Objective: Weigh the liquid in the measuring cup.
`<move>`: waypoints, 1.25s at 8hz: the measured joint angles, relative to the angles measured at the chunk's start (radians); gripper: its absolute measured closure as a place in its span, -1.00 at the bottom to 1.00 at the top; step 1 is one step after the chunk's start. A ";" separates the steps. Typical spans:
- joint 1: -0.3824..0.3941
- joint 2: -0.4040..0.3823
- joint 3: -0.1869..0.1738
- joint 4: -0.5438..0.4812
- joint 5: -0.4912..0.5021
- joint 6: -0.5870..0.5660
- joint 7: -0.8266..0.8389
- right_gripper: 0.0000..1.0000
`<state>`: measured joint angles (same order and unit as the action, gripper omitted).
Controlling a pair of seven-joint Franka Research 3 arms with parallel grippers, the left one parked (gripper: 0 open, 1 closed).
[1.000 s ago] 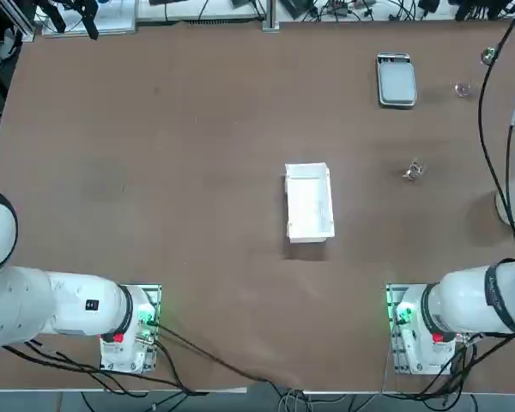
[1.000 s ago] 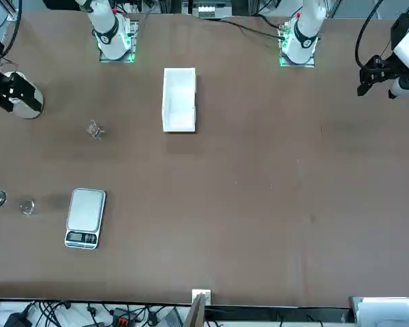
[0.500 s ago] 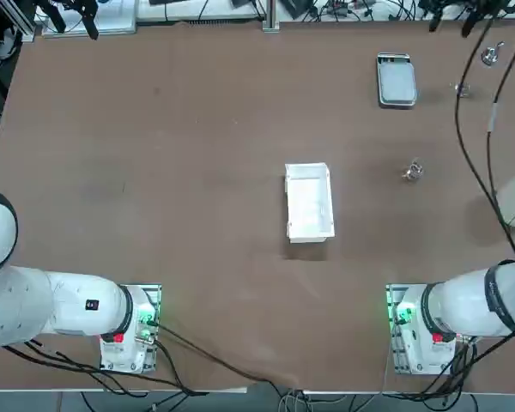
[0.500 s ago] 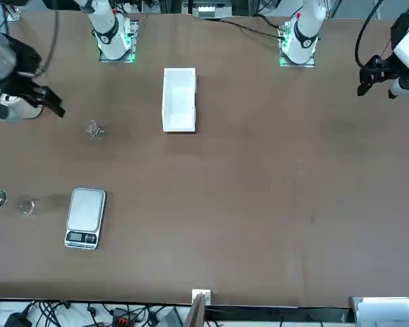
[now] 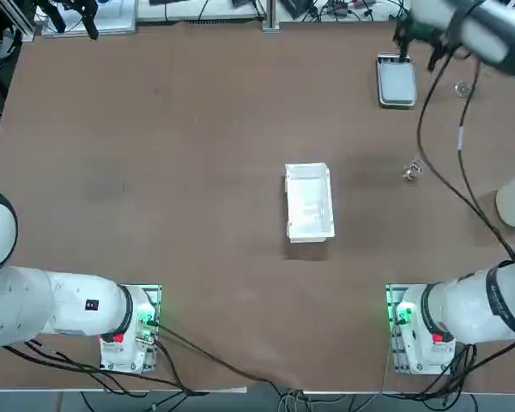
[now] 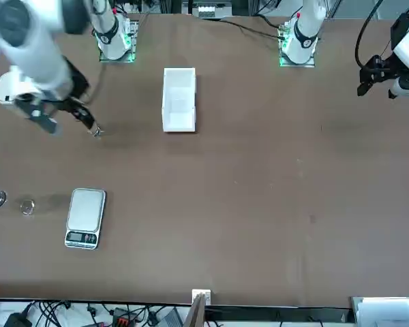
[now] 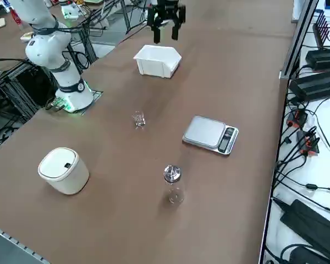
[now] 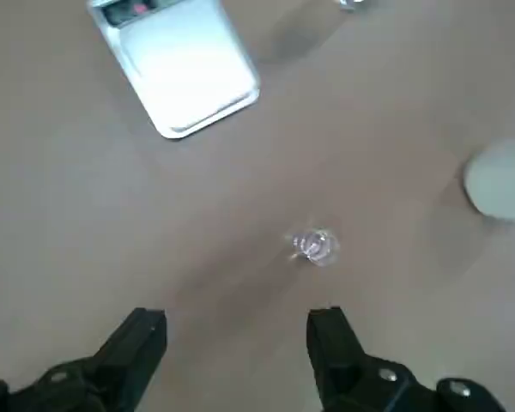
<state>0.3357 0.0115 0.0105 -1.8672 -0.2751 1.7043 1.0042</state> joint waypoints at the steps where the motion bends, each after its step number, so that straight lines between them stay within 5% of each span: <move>1: 0.047 0.031 0.001 -0.038 -0.055 0.008 0.155 -1.00; 10: 0.144 0.546 -0.001 -0.057 -0.314 -0.113 1.309 -0.98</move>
<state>0.4800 0.5573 0.0095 -1.9239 -0.5892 1.5909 2.3135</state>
